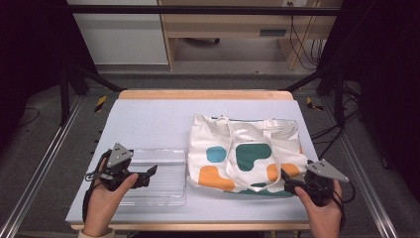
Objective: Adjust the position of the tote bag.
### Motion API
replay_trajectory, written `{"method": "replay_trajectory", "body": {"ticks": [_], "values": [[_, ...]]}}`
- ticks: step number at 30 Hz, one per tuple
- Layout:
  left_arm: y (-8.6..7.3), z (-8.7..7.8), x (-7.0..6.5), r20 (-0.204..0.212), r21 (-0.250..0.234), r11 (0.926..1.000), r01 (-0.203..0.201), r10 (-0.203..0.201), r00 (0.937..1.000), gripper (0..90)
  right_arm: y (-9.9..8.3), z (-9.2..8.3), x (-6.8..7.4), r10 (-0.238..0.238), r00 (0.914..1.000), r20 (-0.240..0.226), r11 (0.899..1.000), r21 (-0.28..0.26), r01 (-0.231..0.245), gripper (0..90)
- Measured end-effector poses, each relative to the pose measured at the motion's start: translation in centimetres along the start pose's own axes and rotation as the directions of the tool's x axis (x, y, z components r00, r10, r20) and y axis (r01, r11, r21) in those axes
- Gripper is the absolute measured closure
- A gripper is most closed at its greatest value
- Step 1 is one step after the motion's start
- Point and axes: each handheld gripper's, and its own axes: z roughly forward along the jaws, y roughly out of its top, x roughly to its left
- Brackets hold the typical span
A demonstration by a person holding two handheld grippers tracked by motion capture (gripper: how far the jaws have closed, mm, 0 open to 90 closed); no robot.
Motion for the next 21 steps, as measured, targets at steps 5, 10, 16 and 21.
{"method": "replay_trajectory", "body": {"ticks": [5, 10, 16, 21], "values": [[0.1, -0.3, 0.4, 0.006, -0.004, 0.9997, -0.025, 0.025, 0.9997, 5.8, 0.0, 0.1, -0.2, 0.008, 0.9997, -0.021, 1.0, -0.004, -0.008, 8.1], [0.2, -0.9, 0.3, -0.009, -0.001, 0.9997, -0.025, 0.025, 0.9997, 5.7, 0.5, -0.3, 0.0, 0.004, 0.9991, -0.043, 1.0, -0.014, -0.004, 8.5], [0.4, -1.7, 0.6, -0.011, -0.015, 0.9993, -0.034, 0.033, 0.9994, 5.7, 2.0, -0.5, 0.0, -0.028, 0.9983, -0.05, 1.0, -0.004, 0.028, 9.6], [0.4, -2.2, 0.9, -0.018, -0.02, 0.9995, -0.026, 0.025, 0.9995, 5.8, 4.0, 0.3, -1.3, -0.052, 0.9953, -0.081, 0.998, 0.016, 0.053, 9.9]]}}
